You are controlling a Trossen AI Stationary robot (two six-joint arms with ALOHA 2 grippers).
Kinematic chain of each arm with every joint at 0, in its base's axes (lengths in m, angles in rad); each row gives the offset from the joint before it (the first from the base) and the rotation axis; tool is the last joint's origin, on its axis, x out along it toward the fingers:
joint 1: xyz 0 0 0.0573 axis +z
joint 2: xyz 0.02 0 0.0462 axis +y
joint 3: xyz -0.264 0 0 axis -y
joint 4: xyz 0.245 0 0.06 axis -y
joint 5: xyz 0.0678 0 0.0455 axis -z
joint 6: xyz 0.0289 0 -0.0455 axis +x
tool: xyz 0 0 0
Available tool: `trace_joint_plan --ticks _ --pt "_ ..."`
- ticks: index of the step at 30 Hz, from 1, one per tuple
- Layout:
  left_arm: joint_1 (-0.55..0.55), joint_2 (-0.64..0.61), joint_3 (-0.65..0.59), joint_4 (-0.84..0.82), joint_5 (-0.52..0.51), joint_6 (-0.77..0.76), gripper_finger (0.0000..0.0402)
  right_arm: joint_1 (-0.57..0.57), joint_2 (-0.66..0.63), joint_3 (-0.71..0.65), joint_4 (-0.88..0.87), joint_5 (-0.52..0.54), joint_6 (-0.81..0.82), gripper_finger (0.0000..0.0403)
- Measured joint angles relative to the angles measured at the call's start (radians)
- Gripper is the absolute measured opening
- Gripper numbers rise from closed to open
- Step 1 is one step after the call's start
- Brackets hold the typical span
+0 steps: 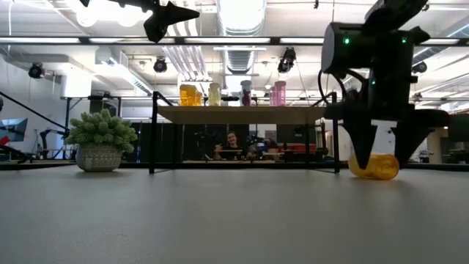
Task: Pick and place medicine bottles onto shelf by color
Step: Put the orange pill bottle on the shelf aligned with the other orange pill bottles
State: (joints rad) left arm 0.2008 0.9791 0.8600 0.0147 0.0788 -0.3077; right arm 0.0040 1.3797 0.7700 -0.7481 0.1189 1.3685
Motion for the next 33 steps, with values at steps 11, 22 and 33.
trace_joint_plan --ticks 11,22,33 --pt "0.0 0.0 0.0 -0.003 0.0 0.0 0.019 0.0 0.042 0.002 0.003 -0.06 -0.034 0.0271" --pt "0.0 0.0 0.0 -0.003 0.0 0.0 0.019 0.0 0.04 0.002 0.006 -0.067 -0.038 0.0211" --pt "0.0 0.0 0.0 -0.002 0.0 -0.001 0.019 0.0 0.013 0.025 0.028 -0.067 -0.105 0.0189"
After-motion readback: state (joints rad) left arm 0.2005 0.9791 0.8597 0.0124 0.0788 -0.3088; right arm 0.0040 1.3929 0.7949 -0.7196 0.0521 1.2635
